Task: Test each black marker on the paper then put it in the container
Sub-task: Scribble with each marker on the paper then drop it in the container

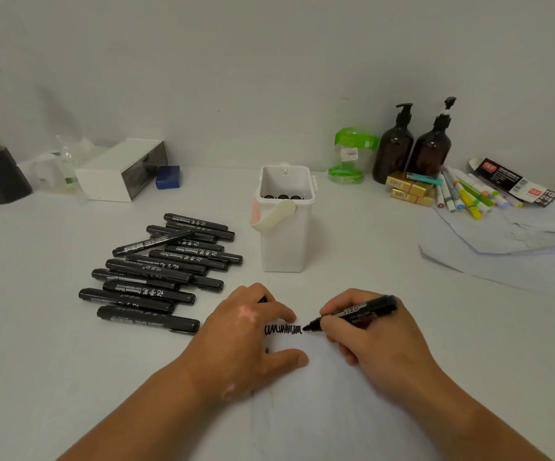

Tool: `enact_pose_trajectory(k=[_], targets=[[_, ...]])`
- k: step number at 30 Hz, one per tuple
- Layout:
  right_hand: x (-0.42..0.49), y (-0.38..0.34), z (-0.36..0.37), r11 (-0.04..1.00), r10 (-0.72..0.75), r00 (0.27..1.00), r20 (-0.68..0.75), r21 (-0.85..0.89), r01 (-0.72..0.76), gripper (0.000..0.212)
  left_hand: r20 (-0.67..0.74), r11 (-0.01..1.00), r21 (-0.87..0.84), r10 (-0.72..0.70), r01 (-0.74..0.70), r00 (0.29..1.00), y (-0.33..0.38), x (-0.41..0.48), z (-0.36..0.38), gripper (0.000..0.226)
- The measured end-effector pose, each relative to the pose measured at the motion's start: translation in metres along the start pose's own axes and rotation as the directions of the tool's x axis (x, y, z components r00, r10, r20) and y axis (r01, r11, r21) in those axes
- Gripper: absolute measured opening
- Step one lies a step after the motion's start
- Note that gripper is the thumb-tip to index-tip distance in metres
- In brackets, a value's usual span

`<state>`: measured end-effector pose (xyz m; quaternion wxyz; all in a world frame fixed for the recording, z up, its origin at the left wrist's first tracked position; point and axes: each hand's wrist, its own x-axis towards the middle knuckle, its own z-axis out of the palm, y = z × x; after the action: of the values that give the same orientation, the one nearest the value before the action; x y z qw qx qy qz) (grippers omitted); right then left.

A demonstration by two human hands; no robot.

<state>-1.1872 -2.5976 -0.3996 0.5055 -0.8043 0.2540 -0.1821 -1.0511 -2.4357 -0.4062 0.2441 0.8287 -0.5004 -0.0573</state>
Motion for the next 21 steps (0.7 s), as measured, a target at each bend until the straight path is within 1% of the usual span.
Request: enact_pose_trajectory(k=[9, 14, 18, 21], targets=[[-0.0001, 0.002, 0.0016, 1.0, -0.002, 1.0, -0.011, -0.031, 0.002, 0.006, -0.009, 1.0, 0.017, -0.012, 0.012, 1.0, 0.0001, -0.0002, 0.0009, 0.059], [0.0003, 0.0004, -0.0004, 0.997, -0.009, 1.0, 0.026, -0.079, 0.011, 0.009, -0.007, 0.999, 0.03, -0.018, 0.019, 1.0, 0.0013, 0.0005, 0.0004, 0.058], [0.0013, 0.002, -0.0001, 0.998, 0.0, 1.0, 0.0, -0.065, 0.0, 0.006, -0.005, 0.999, 0.03, -0.023, 0.023, 1.0, 0.0013, 0.0008, 0.0004, 0.058], [0.0015, 0.0024, -0.0004, 0.997, -0.006, 1.0, 0.015, -0.081, 0.007, 0.006, -0.007, 0.999, 0.032, -0.024, 0.024, 1.0, 0.001, 0.001, 0.0009, 0.058]])
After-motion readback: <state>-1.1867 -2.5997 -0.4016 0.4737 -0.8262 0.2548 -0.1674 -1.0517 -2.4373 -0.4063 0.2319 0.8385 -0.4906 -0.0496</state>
